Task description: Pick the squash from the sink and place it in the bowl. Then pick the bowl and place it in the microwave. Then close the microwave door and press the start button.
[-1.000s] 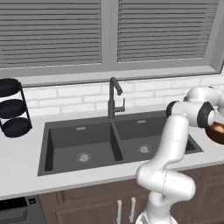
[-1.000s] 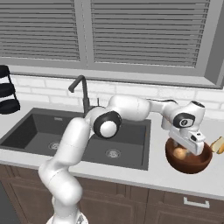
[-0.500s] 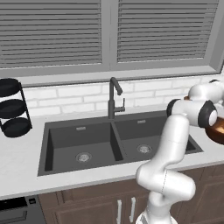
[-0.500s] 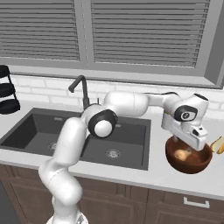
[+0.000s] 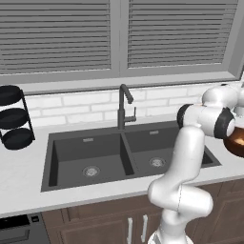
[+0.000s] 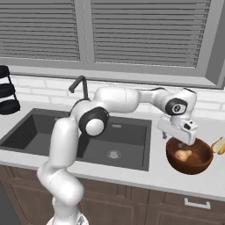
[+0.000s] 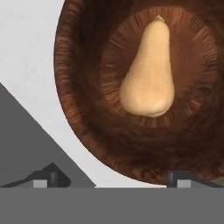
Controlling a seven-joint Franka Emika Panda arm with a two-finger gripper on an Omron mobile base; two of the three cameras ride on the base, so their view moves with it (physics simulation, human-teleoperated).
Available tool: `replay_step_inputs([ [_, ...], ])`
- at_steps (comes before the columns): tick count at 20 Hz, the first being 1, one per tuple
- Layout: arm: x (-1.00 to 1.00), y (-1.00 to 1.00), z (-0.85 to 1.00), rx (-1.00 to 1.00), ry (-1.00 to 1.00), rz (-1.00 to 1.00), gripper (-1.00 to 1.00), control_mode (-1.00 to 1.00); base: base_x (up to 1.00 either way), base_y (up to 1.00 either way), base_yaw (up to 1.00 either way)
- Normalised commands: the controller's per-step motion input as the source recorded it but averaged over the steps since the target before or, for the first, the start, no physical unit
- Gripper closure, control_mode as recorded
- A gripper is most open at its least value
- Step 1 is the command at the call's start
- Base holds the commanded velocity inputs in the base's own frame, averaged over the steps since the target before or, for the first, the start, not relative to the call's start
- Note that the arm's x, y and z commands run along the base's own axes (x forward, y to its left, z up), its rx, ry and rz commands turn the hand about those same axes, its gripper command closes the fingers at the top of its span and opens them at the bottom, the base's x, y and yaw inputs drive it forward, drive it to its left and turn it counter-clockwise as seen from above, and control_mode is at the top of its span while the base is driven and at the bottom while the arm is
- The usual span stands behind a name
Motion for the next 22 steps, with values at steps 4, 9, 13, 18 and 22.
replay_step_inputs([
  [4,0.09,0.28,-0.01,0.0,0.11,0.16,-1.0,-1.0,0.0,0.0,0.0],
  [9,0.23,0.08,-0.11,0.0,0.04,0.14,-1.0,-1.0,0.0,0.0,0.0],
  [13,0.34,-0.05,-0.11,0.0,0.0,0.12,-1.0,-1.0,0.0,0.0,0.0],
  [18,0.2,-0.2,-0.07,0.0,0.01,0.14,-1.0,-1.0,0.0,0.0,0.0],
  [22,0.0,-0.04,-0.08,0.0,0.05,0.09,-1.0,-1.0,0.0,0.0,0.0],
])
